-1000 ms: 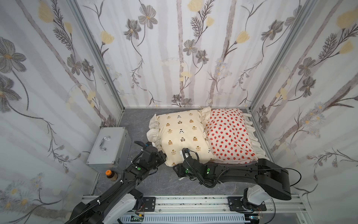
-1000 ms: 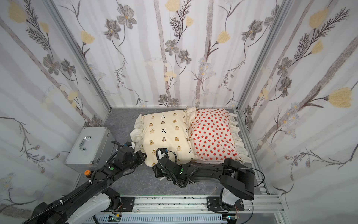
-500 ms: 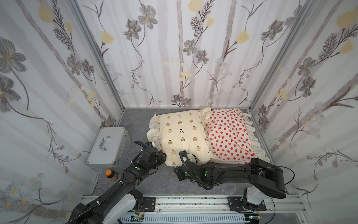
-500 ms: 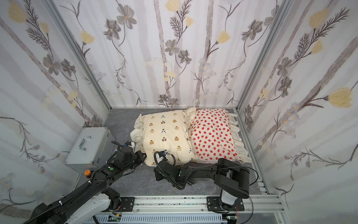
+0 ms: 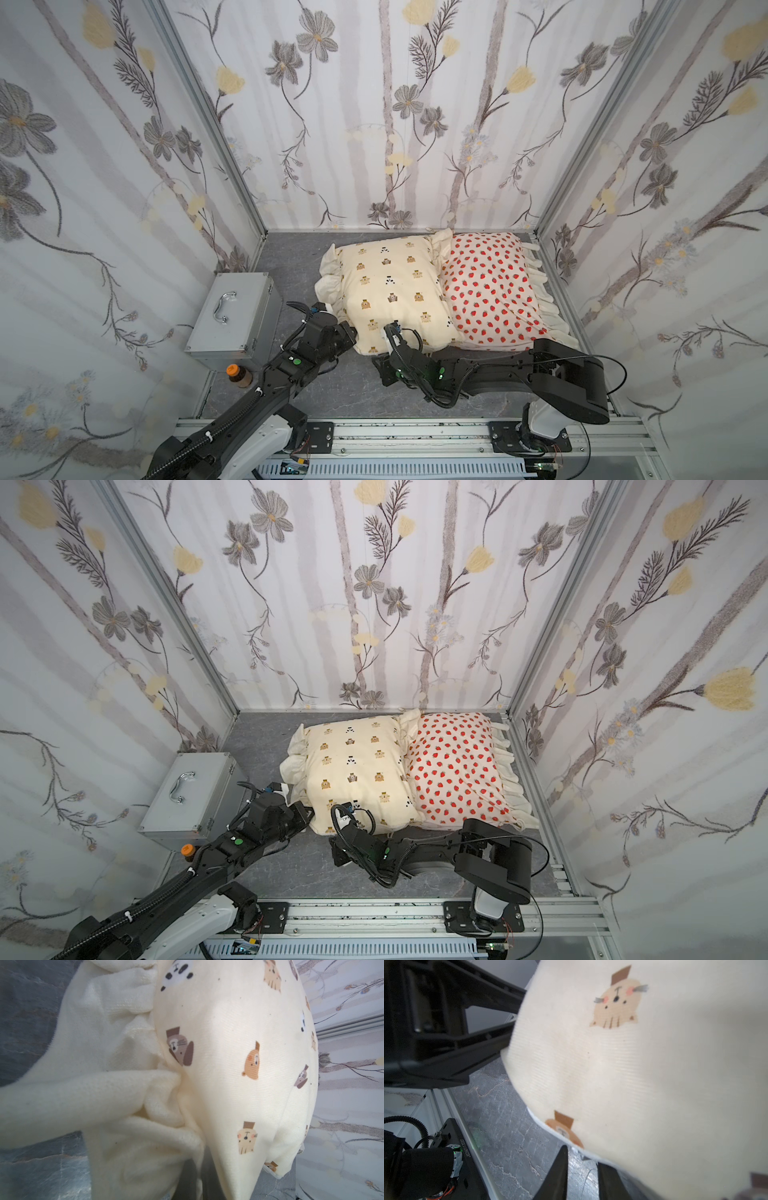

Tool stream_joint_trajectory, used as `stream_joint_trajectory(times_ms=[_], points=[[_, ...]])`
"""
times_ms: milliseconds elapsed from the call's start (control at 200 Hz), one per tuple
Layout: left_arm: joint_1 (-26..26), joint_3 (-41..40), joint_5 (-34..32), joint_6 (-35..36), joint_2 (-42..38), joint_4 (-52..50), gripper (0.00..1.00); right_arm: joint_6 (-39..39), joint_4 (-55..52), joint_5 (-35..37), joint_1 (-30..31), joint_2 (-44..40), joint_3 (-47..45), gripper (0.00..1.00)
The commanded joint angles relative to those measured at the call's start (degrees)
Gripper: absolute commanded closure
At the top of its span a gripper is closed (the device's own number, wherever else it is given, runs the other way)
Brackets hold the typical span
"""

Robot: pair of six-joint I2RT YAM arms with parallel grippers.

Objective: Zip up pillowcases
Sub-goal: Zip the zipper on the pillowcase.

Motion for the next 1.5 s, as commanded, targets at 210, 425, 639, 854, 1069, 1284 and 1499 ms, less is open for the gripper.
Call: stream_joint_trajectory(times_ms=[210,425,639,854,1069,1284,1499], points=[[-0.06,0.54,-0.02,-0.4,-0.27,1.21,1.0,-2.62,5.87,3.27,0.23,1.35,-2.0,0.79],[-0.05,0.51,-0.07,-0.39,-0.27,1.29,1.0,-4.18,9.23,3.0,0.2,1.22,-2.9,0.81],[-0.08,0.57,-0.15,-0.31,-0.36,1.17,1.0,-4.99,10.65,3.31,0.31,1.29,-3.16,0.84],[-0.06,0.42,-0.3,-0.4,-0.45,1.25,1.0,-5.23,11.14,3.41,0.23,1.29,-3.07,0.89],[-0.12,0.18,-0.64,-0.43,-0.61,1.36,1.0,-5.05,10.92,3.75,0.26,1.26,-2.82,0.95],[-0.05,-0.28,-1.66,-0.75,-1.67,1.21,1.0,-4.06,9.26,4.02,0.31,0.87,-2.55,1.0],[-0.06,-0.63,-3.28,-0.87,-2.19,0.87,1.0,-1.98,4.98,5.48,0.27,0.28,-1.0,1.0]])
